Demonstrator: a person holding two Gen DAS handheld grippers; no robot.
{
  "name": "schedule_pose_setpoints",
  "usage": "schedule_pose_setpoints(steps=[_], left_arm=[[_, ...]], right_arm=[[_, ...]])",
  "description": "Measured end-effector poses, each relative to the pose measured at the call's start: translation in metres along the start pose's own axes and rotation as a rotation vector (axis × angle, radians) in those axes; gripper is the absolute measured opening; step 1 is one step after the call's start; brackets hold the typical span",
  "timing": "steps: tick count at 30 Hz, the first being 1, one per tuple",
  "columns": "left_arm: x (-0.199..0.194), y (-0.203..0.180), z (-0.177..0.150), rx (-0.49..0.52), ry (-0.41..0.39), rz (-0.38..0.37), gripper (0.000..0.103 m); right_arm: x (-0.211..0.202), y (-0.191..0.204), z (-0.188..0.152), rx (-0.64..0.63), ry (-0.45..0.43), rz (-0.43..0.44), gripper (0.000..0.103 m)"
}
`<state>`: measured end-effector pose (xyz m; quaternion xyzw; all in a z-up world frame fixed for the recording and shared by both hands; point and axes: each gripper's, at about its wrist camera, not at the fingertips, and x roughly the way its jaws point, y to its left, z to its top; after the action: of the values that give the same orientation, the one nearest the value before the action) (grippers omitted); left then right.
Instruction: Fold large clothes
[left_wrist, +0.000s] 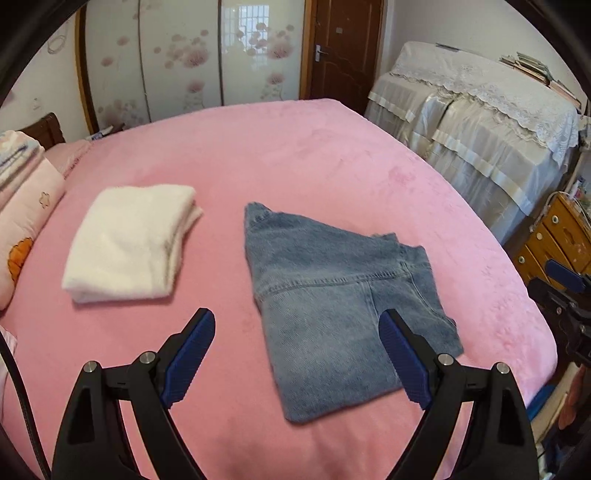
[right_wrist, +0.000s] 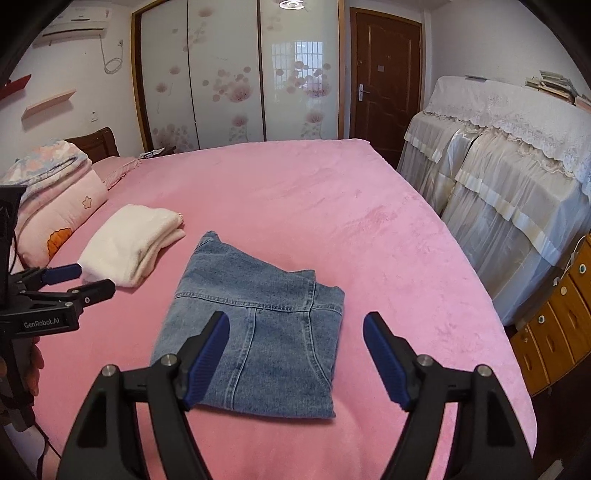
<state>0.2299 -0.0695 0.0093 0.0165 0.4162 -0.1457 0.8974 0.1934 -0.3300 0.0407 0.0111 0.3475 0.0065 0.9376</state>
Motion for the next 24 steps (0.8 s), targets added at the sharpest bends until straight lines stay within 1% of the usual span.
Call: schedule_pose_setpoints(steps=[1,3,5,6,7,9,11,12,13,16,18,20,21,22,24], left_arm=[[0.003,-0.001,-0.002,0.001,0.017,-0.023,0.089],[0.015,-0.002,-0.005,-0.004,0.085,-0.100,0.089],[0.032,0.000,-0.009,-0.027,0.162,-0.173,0.089],[0.038,0.001,-0.012,-0.038,0.184,-0.204,0.089],[0.047,0.005,-0.015,-0.052,0.201,-0.251,0.089],[0.061,0.005,-0.019,-0.043,0.228,-0.271,0.089],[0.079,0.006,-0.023,-0.020,0.283,-0.288,0.089],[0.090,0.010,-0.025,-0.032,0.307,-0.293,0.089],[0.098,0.014,-0.026,-0.054,0.323,-0.302,0.089],[0.127,0.028,-0.028,-0.143,0.358,-0.385,0.089],[0.143,0.033,-0.030,-0.162,0.366,-0.404,0.089],[0.157,0.034,-0.033,-0.163,0.381,-0.421,0.089],[0.162,0.035,-0.034,-0.168,0.373,-0.430,0.090],[0.165,0.036,-0.033,-0.168,0.363,-0.430,0.090],[0.168,0.038,-0.030,-0.165,0.335,-0.446,0.091]], right_arm=[[0.001,-0.003,-0.002,0.008,0.009,0.014,0.075],[0.008,-0.009,-0.004,0.021,0.042,0.042,0.075],[0.022,-0.021,-0.007,0.063,0.098,0.085,0.075],[0.029,-0.026,-0.008,0.084,0.118,0.097,0.075],[0.039,-0.035,-0.011,0.115,0.147,0.112,0.075],[0.053,-0.047,-0.015,0.158,0.179,0.130,0.075],[0.074,-0.064,-0.021,0.231,0.226,0.166,0.075],[0.083,-0.071,-0.023,0.265,0.249,0.184,0.075],[0.098,-0.081,-0.028,0.317,0.285,0.224,0.075],[0.132,-0.097,-0.037,0.389,0.360,0.294,0.075],[0.162,-0.107,-0.048,0.444,0.420,0.332,0.075],[0.185,-0.111,-0.057,0.472,0.476,0.351,0.075],[0.194,-0.112,-0.061,0.485,0.498,0.358,0.075],[0.208,-0.113,-0.068,0.504,0.528,0.386,0.075],[0.223,-0.113,-0.077,0.522,0.560,0.420,0.075]])
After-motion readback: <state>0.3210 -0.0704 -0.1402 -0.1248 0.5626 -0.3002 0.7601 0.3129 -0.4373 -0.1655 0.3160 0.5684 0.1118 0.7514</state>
